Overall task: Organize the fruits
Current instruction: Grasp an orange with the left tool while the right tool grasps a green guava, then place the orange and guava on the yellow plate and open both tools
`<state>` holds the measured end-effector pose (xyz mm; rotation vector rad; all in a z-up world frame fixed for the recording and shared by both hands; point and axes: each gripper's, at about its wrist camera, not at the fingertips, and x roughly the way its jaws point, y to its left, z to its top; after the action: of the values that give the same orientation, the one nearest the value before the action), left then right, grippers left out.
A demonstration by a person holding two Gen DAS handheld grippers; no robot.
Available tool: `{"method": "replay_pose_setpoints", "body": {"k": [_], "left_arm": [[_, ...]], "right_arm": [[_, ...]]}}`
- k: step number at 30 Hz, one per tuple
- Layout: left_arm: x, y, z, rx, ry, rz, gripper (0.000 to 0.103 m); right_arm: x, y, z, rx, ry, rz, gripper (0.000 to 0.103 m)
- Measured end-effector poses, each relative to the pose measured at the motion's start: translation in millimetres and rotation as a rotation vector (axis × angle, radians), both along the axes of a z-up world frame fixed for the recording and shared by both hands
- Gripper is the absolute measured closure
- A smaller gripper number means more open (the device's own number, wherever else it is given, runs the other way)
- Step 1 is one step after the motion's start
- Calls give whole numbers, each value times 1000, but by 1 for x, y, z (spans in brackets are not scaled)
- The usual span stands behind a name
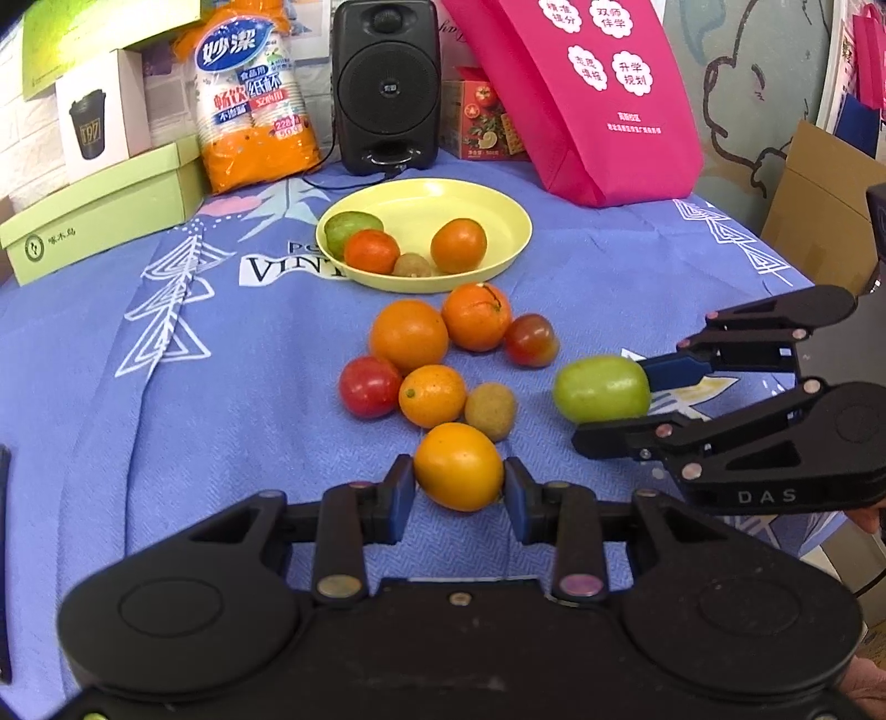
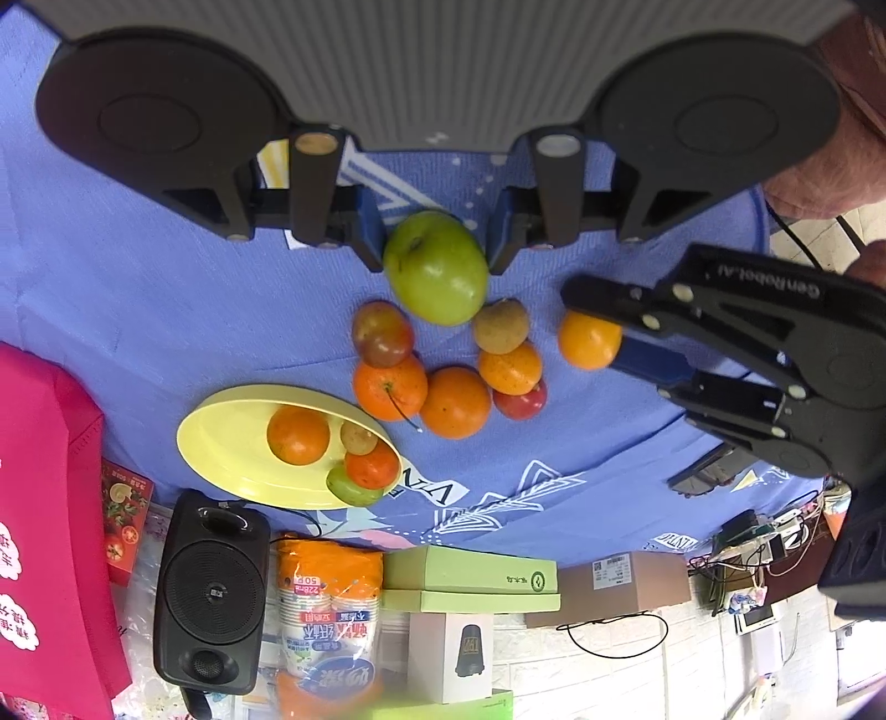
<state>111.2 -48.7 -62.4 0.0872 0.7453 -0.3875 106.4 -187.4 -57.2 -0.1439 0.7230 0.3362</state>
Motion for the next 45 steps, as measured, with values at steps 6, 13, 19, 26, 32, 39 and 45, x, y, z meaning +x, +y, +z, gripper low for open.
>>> {"method": "replay_pose_setpoints", "body": {"k": [6,13,19,26,32,39,45], "left_arm": [[-2,0,4,-4,1,3,69],[-3,4,11,-19,-11,7,69],[4,7,23,-29,-30,-3,69],[49,2,44,-33,-64,-30,69],[107,-20,59,11,-106,-46,69],[178,-43,50,70,-70,-47,69],[218,-51,29,85,4,-18,67]], "right_arm": [[-8,-3,1,2,3,-10,64],[-13,-8,3,2,0,-23,64],[-11,-14,8,3,-16,-39,64],[10,-30,23,-7,-64,-65,64],[51,-48,32,-12,-104,-102,64],[94,-65,29,-8,-105,-155,64],[129,-71,25,-11,-95,-180,64]]}}
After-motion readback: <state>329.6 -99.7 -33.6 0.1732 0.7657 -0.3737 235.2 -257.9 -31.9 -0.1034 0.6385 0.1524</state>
